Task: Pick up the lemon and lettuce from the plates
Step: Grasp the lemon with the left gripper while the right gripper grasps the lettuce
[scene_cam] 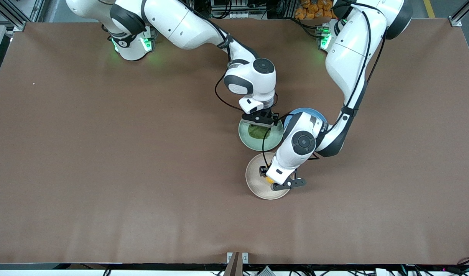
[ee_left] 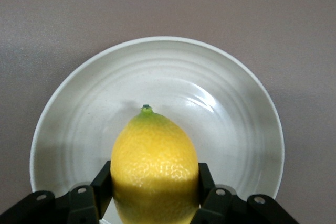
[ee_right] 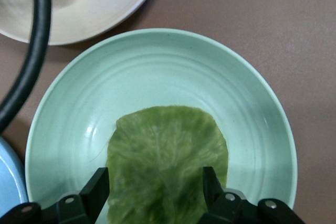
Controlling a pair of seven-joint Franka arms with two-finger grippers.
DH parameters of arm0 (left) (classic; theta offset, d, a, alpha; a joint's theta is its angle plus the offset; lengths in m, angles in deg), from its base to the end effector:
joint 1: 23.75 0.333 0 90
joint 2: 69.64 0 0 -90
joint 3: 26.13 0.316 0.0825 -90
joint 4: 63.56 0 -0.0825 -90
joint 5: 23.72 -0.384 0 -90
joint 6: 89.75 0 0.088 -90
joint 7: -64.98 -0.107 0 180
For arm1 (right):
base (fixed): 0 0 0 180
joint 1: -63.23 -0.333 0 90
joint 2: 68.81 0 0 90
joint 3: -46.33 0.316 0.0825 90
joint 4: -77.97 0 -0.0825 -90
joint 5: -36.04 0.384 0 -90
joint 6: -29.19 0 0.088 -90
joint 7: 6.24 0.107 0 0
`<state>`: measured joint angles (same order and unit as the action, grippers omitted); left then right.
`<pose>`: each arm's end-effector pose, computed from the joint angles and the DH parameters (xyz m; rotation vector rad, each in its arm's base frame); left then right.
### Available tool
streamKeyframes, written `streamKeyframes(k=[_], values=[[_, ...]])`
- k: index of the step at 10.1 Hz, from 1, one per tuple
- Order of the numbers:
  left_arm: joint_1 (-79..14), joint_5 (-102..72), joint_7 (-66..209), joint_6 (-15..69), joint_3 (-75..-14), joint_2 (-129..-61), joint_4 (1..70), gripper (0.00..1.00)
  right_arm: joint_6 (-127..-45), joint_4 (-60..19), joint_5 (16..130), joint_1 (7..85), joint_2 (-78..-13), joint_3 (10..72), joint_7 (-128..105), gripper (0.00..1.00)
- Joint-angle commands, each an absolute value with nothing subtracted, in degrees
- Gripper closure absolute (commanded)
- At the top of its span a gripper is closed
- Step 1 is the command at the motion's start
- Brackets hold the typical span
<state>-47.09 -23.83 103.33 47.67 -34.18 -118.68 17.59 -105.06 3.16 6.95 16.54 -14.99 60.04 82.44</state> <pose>0.6435 -0.3672 0.2024 2.9698 0.2608 0.0772 0.4190 0.6302 0.1929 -3.0219 0.4079 -0.3460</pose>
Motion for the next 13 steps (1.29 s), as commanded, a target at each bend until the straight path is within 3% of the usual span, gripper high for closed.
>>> streamKeyframes(k=[1, 4, 5, 9, 13], values=[[-46.96, -23.19, 104.45, 47.45, -33.78, -118.16, 16.69, 1.00, -104.32, 5.03, 3.00, 16.20, -13.36, 60.39, 84.11, 0.29], [-44.33, -23.37, 104.18, 42.20, -34.04, -114.47, 16.60, 1.00, -103.53, 4.24, -1.82, 15.85, -13.27, 61.09, 84.02, 0.89], [-43.88, -23.37, 104.10, 40.17, -34.04, -113.07, 16.60, 1.00, -103.53, 3.80, -3.24, 16.20, -13.27, 61.62, 83.67, 1.00], [-41.69, -23.19, 104.10, 36.13, -33.87, -108.41, 16.77, 1.00, -99.25, 4.32, -3.16, 17.43, -14.31, 63.72, 81.74, 1.00], [-36.94, -23.45, 104.35, 30.83, -33.43, -101.91, 17.39, 1.00, -86.94, 4.32, 6.28, 25.50, -23.25, 70.32, 70.00, 1.00]])
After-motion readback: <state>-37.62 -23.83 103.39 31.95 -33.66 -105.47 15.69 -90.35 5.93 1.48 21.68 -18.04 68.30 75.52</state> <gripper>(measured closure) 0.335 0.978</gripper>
